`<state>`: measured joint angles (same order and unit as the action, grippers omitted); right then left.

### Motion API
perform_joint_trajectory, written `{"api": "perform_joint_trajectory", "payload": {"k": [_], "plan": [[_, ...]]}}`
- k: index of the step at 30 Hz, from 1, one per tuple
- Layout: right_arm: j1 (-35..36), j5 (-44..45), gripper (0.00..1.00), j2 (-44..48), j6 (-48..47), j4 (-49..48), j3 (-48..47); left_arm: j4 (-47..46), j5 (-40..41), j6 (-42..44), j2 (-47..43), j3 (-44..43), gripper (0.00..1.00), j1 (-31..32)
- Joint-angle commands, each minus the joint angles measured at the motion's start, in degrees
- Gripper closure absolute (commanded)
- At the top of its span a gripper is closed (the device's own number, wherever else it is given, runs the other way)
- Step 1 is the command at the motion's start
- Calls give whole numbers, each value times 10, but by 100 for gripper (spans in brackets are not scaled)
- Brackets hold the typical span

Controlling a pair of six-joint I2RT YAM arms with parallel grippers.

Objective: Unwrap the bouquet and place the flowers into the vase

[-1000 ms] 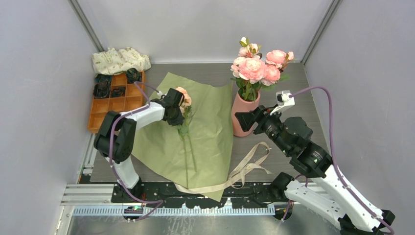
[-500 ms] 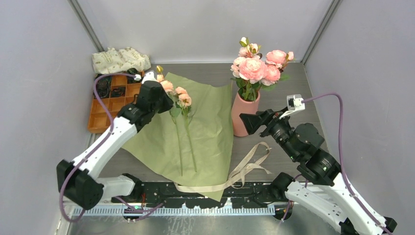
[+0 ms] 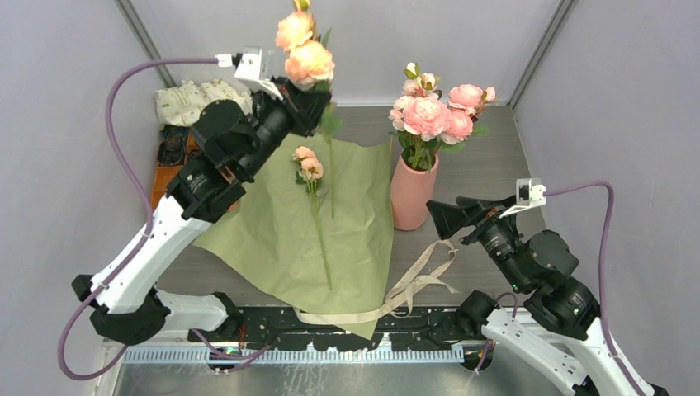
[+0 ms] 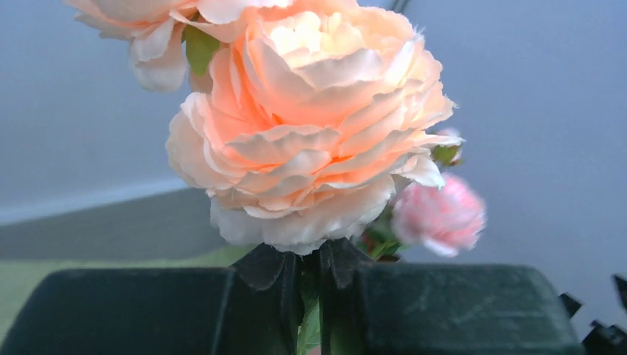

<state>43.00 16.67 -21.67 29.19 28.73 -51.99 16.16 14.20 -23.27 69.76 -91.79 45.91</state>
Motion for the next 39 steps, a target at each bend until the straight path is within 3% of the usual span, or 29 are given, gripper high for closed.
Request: {"api": "perform_joint_trajectory", "payload": {"k": [1,7,14,22,30,39], "plan": [[-1,22,0,21,-5,16,-19,-104,-56,76,63,-100,87,38],[-1,48,1,51,-18,54,-35,-194,-98,133,94,-144,85,78],[-1,63,0,72,-27,65,-36,-339,-161,107,119,-135,85,82],[-1,75,0,88,-33,84,-44,-369,-187,100,172,-183,84,82],[-1,83,0,94,-38,90,-44,-397,-167,96,172,-132,84,82],[-1,81,1,96,-36,85,-37,-450,-157,68,151,-12,83,82]]}}
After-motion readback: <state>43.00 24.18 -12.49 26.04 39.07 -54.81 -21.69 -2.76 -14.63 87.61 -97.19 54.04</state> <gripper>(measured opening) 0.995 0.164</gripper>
